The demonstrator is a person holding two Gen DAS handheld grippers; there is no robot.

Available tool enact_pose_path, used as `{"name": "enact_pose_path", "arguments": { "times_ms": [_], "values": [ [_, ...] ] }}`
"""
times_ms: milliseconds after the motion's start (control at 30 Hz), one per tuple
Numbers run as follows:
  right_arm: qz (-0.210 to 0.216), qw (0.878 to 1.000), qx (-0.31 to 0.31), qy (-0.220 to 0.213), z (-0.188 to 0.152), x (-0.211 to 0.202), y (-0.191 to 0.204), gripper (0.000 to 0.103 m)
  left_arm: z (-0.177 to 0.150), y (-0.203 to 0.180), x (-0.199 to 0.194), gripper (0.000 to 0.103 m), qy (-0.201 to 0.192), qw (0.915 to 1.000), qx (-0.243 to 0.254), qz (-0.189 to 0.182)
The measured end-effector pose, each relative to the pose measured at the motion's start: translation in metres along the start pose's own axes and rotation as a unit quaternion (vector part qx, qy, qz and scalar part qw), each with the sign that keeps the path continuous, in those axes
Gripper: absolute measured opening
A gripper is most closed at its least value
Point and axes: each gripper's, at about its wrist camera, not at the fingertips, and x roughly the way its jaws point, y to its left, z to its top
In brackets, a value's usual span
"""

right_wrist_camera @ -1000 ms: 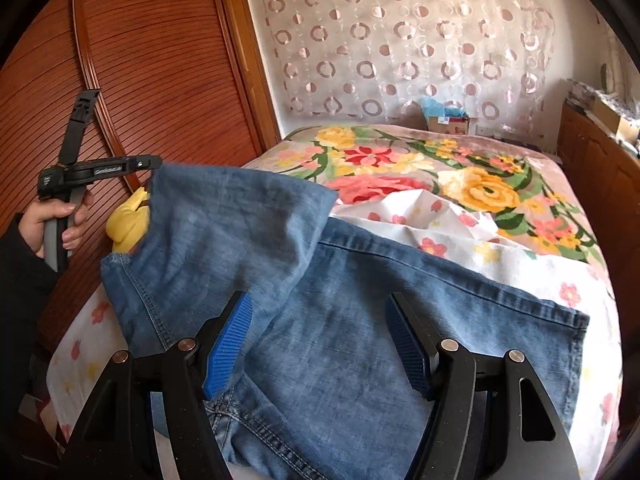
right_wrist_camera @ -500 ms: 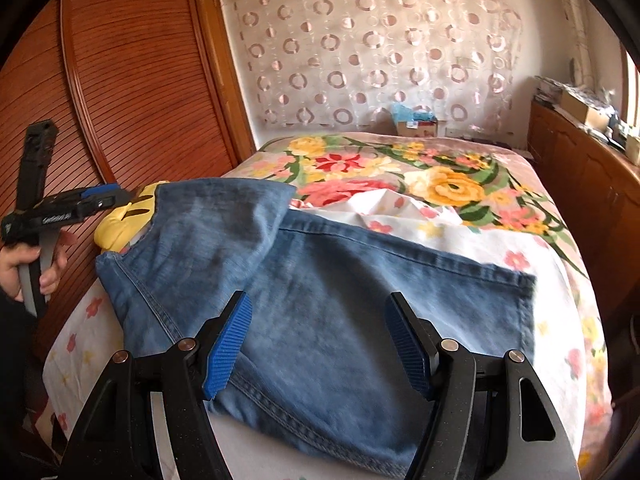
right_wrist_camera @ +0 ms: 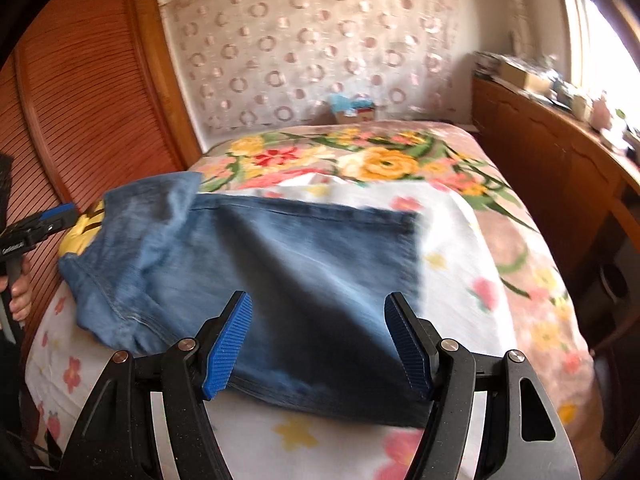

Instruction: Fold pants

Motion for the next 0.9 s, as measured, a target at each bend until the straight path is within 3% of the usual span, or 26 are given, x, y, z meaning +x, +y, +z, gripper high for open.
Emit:
{"name": "enact_pose_path", "arguments": {
  "times_ms": [100,300,567,900],
  "values": [
    [-0.031,0.999,0.017,0.002,-0.012,-0.005,-0.019,0.071,-0.007,-0.008,0.006,0.078,0.007,1.0000,0.004,0.002],
    [-0.045,0.998,0.046,0.016,-0.021,-0.006,-0.036,0.071,-0.027,-0.024,0.025,0.078,0.030,0.9995,0.004,-0.009],
    [-0.034,0.998,0.054,0.028,-0.028,-0.006,-0.045,0.071,-0.050,-0.042,0.051,0.078,0.067,0.9975,0.013,-0.019],
    [-0.035,0.996,0.049,0.060,-0.034,0.005,-0.054,0.071,-0.057,-0.048,0.060,0.078,0.070,0.9970,0.033,-0.003]
  ]
}}
